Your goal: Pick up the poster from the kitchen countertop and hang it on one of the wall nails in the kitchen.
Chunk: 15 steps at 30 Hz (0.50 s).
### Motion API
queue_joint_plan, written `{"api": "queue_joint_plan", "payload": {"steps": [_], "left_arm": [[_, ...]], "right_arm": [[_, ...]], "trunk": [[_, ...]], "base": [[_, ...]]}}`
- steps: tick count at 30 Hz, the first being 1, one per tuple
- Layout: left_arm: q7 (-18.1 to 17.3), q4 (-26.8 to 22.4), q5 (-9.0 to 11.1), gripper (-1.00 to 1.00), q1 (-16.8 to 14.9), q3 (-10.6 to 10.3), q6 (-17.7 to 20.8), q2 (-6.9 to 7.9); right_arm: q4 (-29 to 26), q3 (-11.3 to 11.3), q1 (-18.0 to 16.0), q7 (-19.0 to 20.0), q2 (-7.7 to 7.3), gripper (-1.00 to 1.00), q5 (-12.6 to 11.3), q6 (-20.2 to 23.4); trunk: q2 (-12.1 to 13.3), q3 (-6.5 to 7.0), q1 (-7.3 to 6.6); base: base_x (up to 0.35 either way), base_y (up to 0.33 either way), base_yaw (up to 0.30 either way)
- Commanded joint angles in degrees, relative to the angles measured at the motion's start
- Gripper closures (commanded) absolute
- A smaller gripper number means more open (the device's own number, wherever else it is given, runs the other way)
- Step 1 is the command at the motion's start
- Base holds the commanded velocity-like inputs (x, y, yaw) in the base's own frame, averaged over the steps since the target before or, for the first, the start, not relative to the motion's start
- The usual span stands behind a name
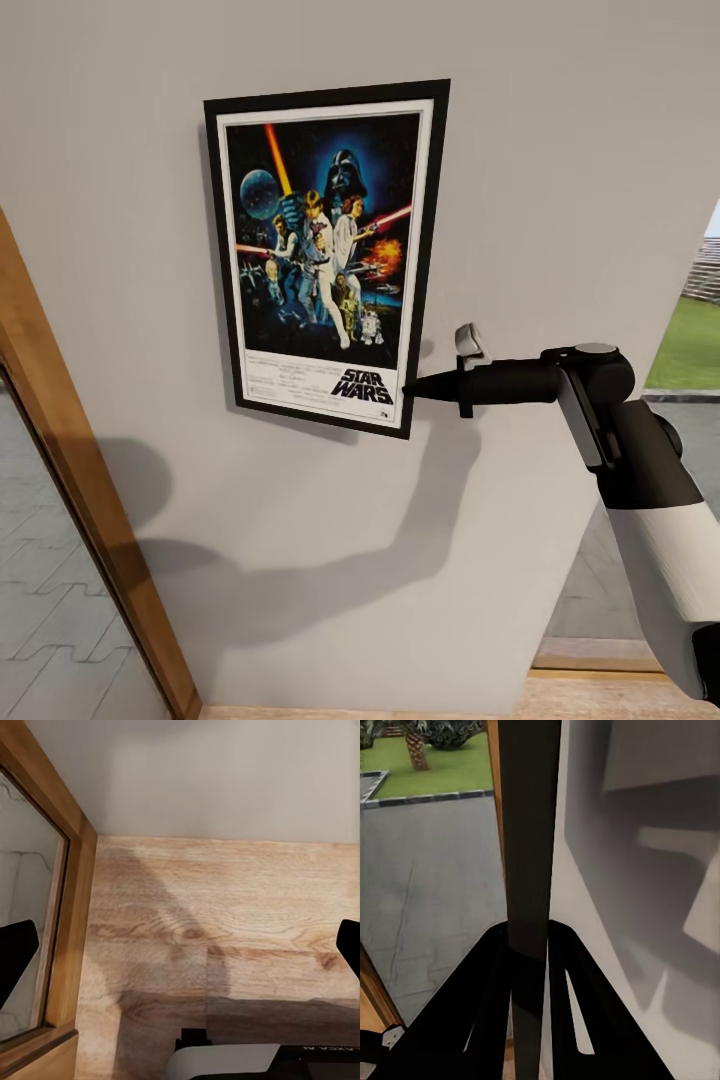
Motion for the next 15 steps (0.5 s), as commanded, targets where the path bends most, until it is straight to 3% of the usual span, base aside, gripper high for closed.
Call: {"api": "queue_joint_plan", "payload": {"steps": [1,15], "left_arm": [[-0.39,-0.05,-0.18,-1.0,0.03,0.27,-0.09,-0.04],[-0.39,-0.05,-0.18,-1.0,0.03,0.27,-0.05,-0.04]], "right_arm": [[0.01,0.08,-0.02,-0.08,-0.05,1.0,-0.37,0.5],[0.01,0.08,0.02,-0.07,-0.05,1.0,-0.4,0.5]], "trunk": [[-0.03,-0.01,0.02],[-0.03,-0.01,0.02]], "base": [[0.0,0.0,0.0],[0.064,0.0,0.0]]}}
